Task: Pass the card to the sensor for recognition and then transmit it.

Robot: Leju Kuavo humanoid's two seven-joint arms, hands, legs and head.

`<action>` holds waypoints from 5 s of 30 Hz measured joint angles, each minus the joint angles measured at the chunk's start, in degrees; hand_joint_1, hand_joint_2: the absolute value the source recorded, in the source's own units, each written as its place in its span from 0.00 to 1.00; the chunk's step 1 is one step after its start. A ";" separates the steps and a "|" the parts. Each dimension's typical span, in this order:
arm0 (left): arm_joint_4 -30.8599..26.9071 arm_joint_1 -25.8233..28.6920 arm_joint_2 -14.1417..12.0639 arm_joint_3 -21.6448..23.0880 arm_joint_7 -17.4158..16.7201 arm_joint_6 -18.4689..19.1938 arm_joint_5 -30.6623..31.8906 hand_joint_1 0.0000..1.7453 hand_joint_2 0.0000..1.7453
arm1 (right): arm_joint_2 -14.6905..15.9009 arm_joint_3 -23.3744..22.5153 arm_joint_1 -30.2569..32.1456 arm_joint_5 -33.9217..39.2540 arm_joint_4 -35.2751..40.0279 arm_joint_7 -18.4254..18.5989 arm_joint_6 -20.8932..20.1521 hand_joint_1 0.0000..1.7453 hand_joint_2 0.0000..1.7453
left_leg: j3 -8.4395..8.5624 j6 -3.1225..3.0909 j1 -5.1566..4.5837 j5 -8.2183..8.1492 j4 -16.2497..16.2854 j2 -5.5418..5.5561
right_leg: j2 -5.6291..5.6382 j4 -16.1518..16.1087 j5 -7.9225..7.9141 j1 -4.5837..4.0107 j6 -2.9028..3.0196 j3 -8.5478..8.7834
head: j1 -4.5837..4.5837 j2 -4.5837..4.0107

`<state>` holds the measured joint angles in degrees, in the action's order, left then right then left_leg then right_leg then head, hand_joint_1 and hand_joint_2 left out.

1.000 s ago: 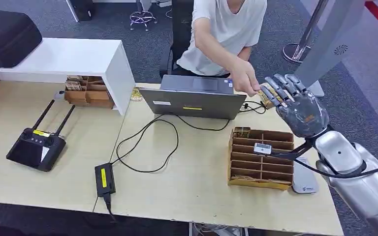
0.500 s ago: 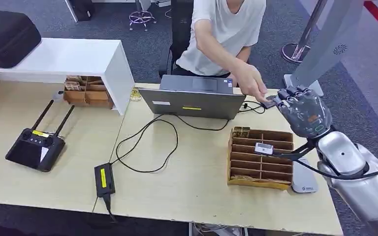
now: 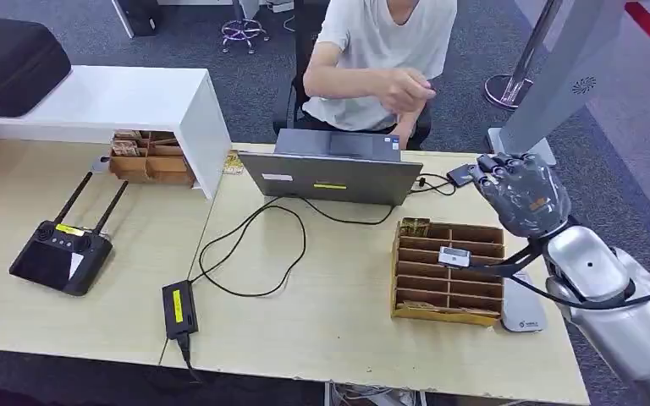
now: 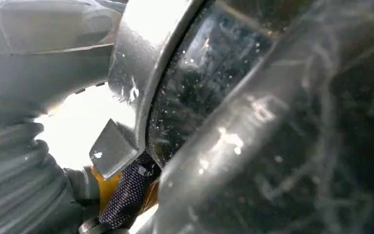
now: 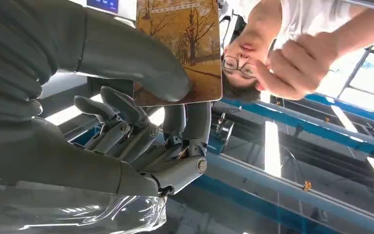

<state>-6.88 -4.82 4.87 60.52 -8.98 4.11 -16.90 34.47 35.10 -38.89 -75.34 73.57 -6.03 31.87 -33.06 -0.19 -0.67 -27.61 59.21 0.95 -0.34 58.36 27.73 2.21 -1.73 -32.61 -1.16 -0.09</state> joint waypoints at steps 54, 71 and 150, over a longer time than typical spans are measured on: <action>0.26 0.60 -0.37 0.00 0.90 -1.92 -5.42 0.00 1.00 | 33.62 -8.80 3.03 24.38 21.53 -0.66 -42.79 1.00 1.00 | -0.02 -0.04 -0.04 -0.06 0.02 -0.09 | 0.06 -0.05 -0.01 0.02 -0.03 -0.02 | -0.02 0.00; 0.44 0.72 -0.42 0.00 1.31 -2.14 -6.91 0.00 1.00 | 34.34 19.49 -28.00 36.46 31.04 -0.52 -62.91 1.00 1.00 | -0.03 -0.03 -0.02 -0.05 0.02 -0.11 | 0.08 -0.04 -0.01 0.01 -0.03 -0.04 | -0.02 0.00; 0.46 0.71 -0.42 0.00 0.92 -1.99 -7.85 0.00 1.00 | 16.53 38.93 -17.35 35.69 2.91 1.57 -47.45 1.00 1.00 | -0.01 -0.01 0.02 0.04 0.00 -0.18 | 0.14 -0.01 -0.09 -0.03 0.00 0.01 | -0.02 0.00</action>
<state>-6.43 -4.11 4.46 60.52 -8.07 2.12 -24.74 51.00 74.03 -56.25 -39.65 76.48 -4.46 -15.59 -33.08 -0.20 -0.64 -27.57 59.20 0.77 -0.20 58.35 27.65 2.18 -1.73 -32.60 -1.18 -0.09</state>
